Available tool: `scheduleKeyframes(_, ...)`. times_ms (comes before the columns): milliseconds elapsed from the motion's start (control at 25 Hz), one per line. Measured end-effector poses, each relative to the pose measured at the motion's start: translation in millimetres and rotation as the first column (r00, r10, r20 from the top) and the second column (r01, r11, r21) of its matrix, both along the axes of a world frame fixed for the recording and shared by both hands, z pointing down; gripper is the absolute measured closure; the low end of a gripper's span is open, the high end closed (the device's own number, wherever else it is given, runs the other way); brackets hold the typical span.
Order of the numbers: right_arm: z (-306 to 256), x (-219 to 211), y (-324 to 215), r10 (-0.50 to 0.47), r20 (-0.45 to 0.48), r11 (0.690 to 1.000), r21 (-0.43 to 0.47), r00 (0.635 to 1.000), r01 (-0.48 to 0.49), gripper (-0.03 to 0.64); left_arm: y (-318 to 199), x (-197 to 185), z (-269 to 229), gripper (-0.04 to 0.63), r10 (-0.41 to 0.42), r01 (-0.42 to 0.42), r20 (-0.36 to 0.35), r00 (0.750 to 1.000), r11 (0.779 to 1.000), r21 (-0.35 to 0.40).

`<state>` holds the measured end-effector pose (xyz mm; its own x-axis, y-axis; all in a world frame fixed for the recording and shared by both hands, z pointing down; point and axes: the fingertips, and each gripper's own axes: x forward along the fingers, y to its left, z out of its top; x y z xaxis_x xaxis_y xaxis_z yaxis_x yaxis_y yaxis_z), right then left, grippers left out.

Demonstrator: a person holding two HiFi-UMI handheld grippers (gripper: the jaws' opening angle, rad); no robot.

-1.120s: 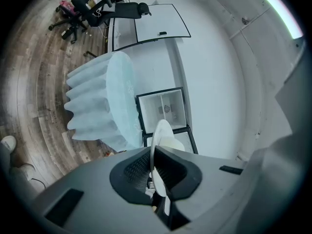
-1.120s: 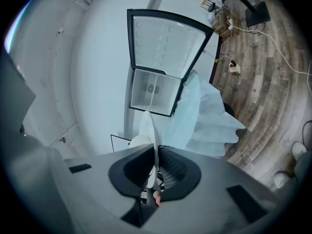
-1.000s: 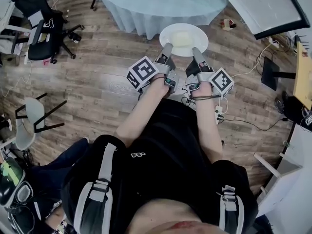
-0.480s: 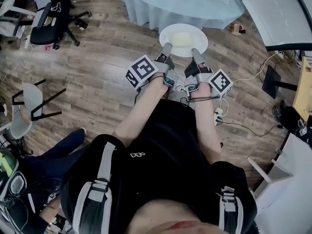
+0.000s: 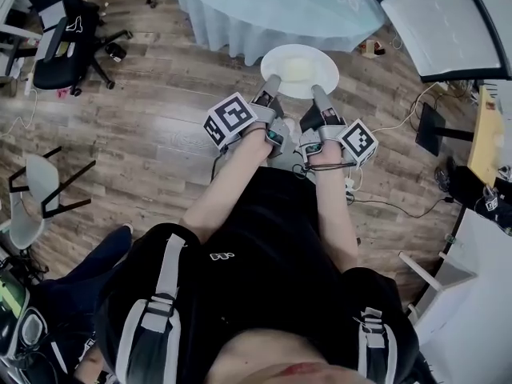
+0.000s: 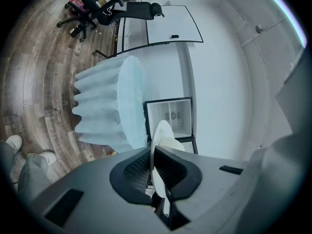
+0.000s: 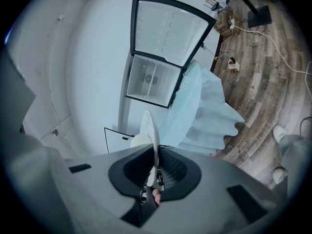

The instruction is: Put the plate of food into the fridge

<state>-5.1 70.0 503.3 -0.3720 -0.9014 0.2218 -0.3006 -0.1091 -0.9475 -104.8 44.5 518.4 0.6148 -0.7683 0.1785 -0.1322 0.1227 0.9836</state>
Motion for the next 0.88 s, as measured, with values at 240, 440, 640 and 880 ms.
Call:
scheduleKeyframes(240, 2, 4, -9, -0.009, 0.006, 1.000, 0.020, 1.000, 0.009, 0.586, -8, 3, 1, 0.589, -0.003, 0.003, 0.004, 1.000, 1.000, 0.013)
scheduleKeyframes(440, -2, 0, -33, -0.038, 0.036, 0.998, 0.043, 0.999, 0.036, 0.584, -29, -1, -6, 0.589, -0.037, 0.036, 0.023, 0.999, 0.999, 0.038)
scheduleKeyframes(640, -10, 12, -75, -0.053, 0.057, 0.997, 0.062, 0.997, 0.049, 0.584, -70, 11, -14, 0.589, -0.050, 0.049, 0.033, 0.998, 0.998, 0.048)
scheduleKeyframes(880, -14, 55, -116, -0.023, 0.071, 0.997, 0.073, 0.997, 0.017, 0.584, -113, 54, -20, 0.589, -0.013, 0.010, 0.041, 0.999, 0.998, 0.054)
